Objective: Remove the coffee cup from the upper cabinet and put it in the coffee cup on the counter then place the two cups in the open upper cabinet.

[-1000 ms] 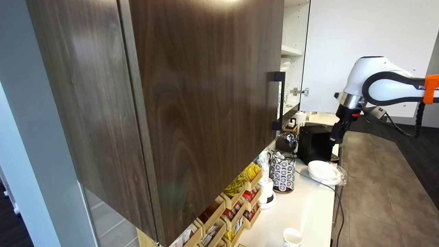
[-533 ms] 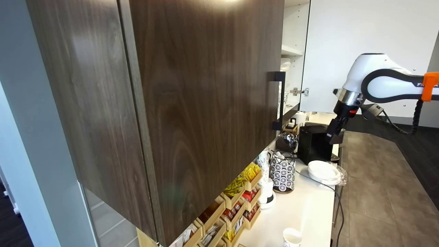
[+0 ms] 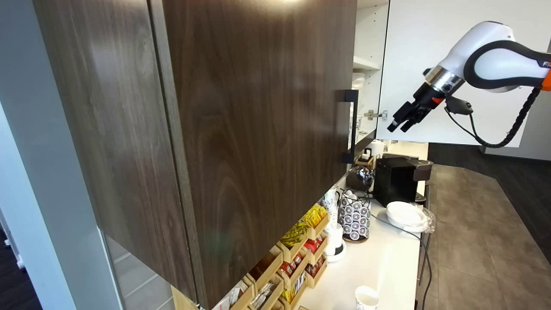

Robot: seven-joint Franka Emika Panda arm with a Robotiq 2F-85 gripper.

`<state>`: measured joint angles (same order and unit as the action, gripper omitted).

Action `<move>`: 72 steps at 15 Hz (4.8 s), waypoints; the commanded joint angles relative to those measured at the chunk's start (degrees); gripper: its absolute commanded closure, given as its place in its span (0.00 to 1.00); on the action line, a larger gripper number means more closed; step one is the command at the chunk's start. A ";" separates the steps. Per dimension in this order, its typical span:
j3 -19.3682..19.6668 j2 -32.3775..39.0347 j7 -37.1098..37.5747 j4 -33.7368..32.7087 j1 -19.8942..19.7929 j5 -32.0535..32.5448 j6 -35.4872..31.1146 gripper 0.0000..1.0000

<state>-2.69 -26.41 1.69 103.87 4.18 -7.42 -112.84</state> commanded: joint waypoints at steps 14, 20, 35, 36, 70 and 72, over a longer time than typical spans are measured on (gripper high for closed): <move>-2.50 10.38 13.59 -12.62 -2.56 1.98 -6.19 0.00; -3.96 17.70 20.58 -19.16 -3.15 8.06 -7.65 0.00; -2.45 24.74 23.77 -25.97 -3.23 13.13 -4.14 0.54; -2.28 24.57 23.69 -25.92 -3.37 13.01 -3.19 0.63; 8.32 3.43 -2.93 -10.70 -3.91 -19.17 24.43 0.96; 8.34 3.43 -2.96 -10.69 -3.89 -19.20 24.44 0.96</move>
<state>5.71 -23.20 -1.22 93.55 0.48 -26.54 -88.65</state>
